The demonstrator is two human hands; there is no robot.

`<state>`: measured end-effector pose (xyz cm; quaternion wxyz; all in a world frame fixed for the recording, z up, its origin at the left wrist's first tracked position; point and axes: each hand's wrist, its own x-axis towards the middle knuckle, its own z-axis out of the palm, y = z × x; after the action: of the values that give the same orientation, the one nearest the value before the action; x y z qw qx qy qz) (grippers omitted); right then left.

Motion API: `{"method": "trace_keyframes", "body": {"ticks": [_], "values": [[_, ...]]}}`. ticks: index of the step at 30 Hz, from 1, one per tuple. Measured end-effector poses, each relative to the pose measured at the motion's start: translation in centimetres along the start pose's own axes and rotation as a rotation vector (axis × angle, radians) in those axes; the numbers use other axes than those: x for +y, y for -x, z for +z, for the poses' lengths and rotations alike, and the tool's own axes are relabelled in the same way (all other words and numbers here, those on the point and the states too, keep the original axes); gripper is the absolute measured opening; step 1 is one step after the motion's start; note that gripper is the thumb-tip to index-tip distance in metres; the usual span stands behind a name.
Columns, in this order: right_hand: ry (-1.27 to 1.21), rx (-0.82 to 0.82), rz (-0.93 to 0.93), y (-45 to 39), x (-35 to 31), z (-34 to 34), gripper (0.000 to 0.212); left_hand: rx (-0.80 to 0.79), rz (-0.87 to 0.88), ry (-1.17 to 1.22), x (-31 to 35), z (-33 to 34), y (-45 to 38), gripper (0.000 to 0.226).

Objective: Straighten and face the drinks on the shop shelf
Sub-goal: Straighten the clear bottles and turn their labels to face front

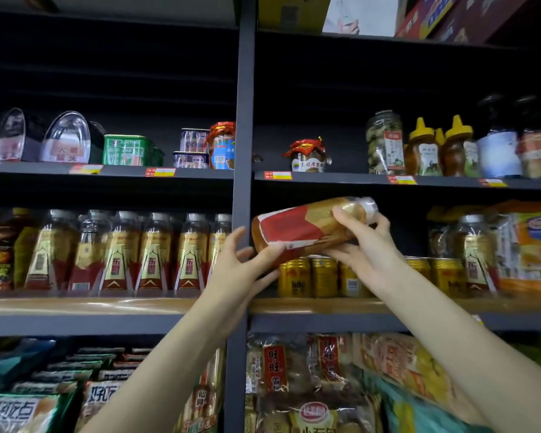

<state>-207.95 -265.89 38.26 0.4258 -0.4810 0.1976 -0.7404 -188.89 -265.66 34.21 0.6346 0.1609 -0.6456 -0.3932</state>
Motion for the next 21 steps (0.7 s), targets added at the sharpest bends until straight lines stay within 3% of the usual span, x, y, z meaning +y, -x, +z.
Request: {"method": "trace_keyframes", "body": {"ticks": [2,5,9,11,14,17,21], "values": [[0.071,-0.038,-0.086,0.3,-0.2,0.0,0.072,-0.037,-0.113,0.174,-0.2,0.0,0.0,0.080],[0.114,-0.087,-0.128,0.9,-0.1,-0.3,0.077,0.012,-0.049,0.169,-0.6,0.3,0.3,0.073],[0.058,-0.076,0.088,1.3,0.7,-0.7,0.068,0.168,0.291,-0.249,0.0,0.7,0.3,0.067],[-0.056,-0.122,0.238,1.5,1.4,-0.7,0.064,0.078,0.441,-0.431,0.5,0.6,0.2,0.074],[-0.144,-0.077,0.287,1.7,2.2,-0.8,0.061,-0.066,0.481,-0.523,0.9,0.5,0.3,0.087],[-0.207,-0.008,0.217,1.6,2.3,-0.5,0.064,-0.061,0.393,-0.499,0.5,0.1,0.1,0.087],[-0.044,0.018,-0.027,1.1,2.0,-0.3,0.090,-0.142,0.047,-0.252,-0.1,-0.4,0.0,0.074]]}}
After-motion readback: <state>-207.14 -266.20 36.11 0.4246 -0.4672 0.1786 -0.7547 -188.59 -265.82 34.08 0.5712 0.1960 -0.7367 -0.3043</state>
